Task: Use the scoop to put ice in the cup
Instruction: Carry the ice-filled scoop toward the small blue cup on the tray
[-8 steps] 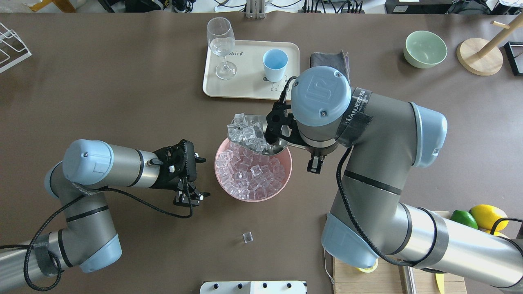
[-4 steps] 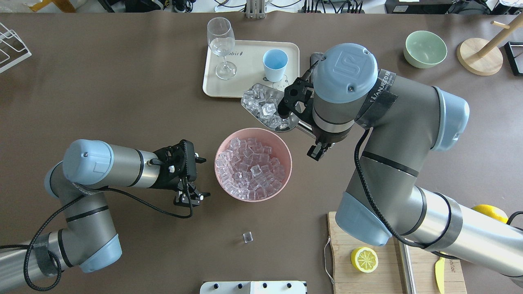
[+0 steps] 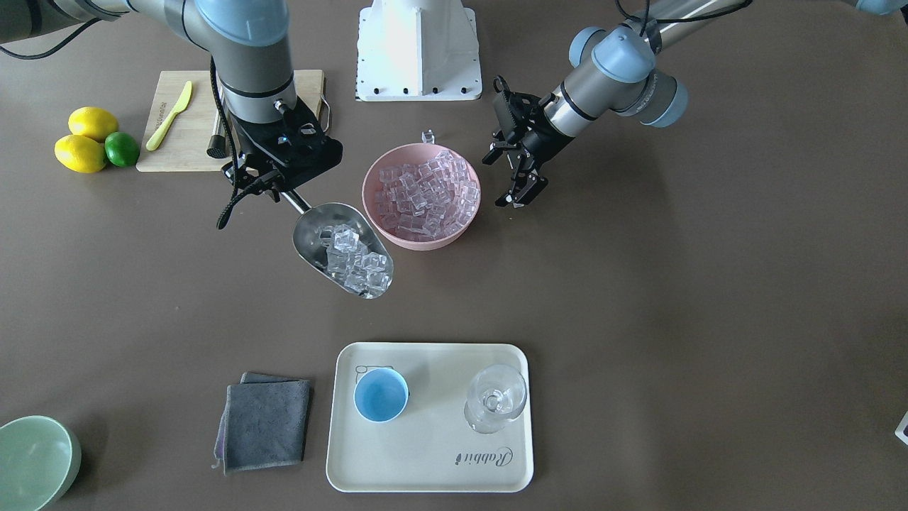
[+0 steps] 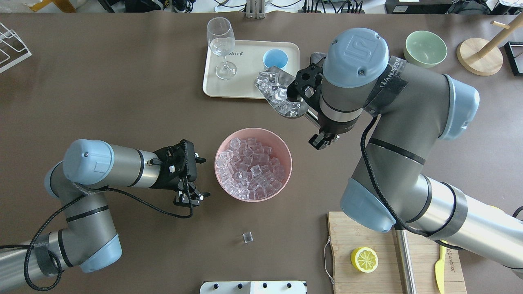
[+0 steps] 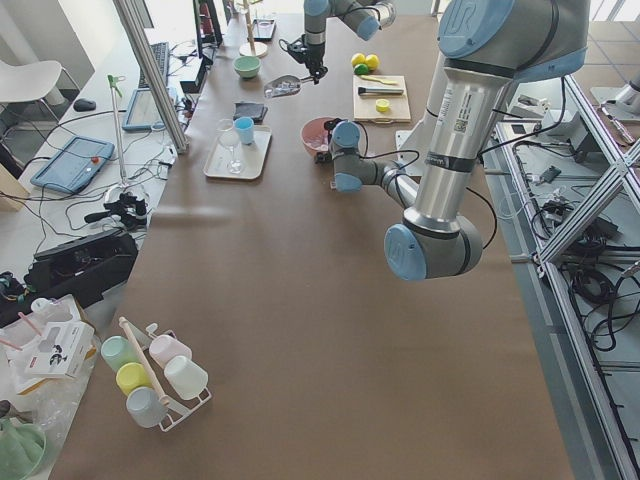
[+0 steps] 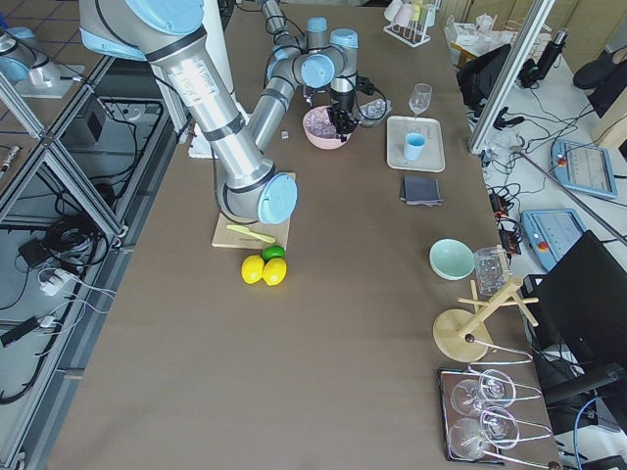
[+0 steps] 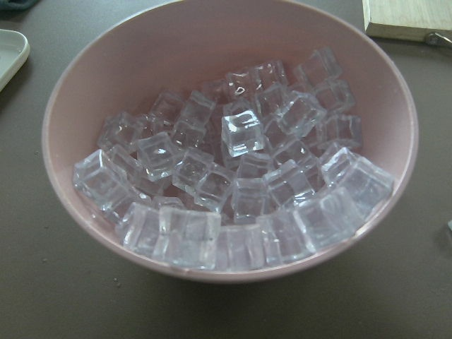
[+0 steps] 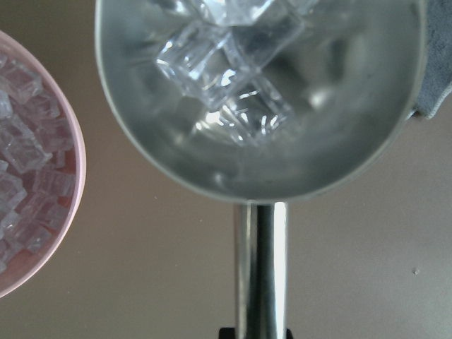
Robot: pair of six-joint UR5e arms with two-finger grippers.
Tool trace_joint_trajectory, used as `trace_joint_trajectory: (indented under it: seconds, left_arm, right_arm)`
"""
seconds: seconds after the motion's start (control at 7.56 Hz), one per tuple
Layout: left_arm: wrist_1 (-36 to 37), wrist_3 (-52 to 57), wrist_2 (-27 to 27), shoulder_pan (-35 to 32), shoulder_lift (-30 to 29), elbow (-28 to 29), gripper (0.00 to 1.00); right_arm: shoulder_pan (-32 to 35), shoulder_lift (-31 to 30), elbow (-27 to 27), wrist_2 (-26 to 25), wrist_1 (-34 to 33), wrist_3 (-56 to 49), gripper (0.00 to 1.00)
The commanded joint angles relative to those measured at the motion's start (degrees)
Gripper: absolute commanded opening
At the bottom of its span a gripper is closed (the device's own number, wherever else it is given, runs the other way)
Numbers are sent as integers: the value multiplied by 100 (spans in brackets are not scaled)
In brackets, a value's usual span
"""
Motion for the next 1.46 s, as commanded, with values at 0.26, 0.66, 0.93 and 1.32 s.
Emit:
trace_joint_trajectory:
  seconds: [0.26,0.66,0.93,1.32]
  left_arm:
    - [61,9,0,17,-3,7,98]
    - [61,9,0,18,-3,7,98]
    - [61,9,-9,18,15,7,99]
    - [61,0,-9,18,15,7,99]
  right_arm:
    - [732,276,-948,736,-41,287,0]
    - [909,1215,-2432,1107,-50,244,0]
    - [918,1726,-3112,1239,-58,208,0]
    - [892,1894,-3280,1449,-531,-62,0]
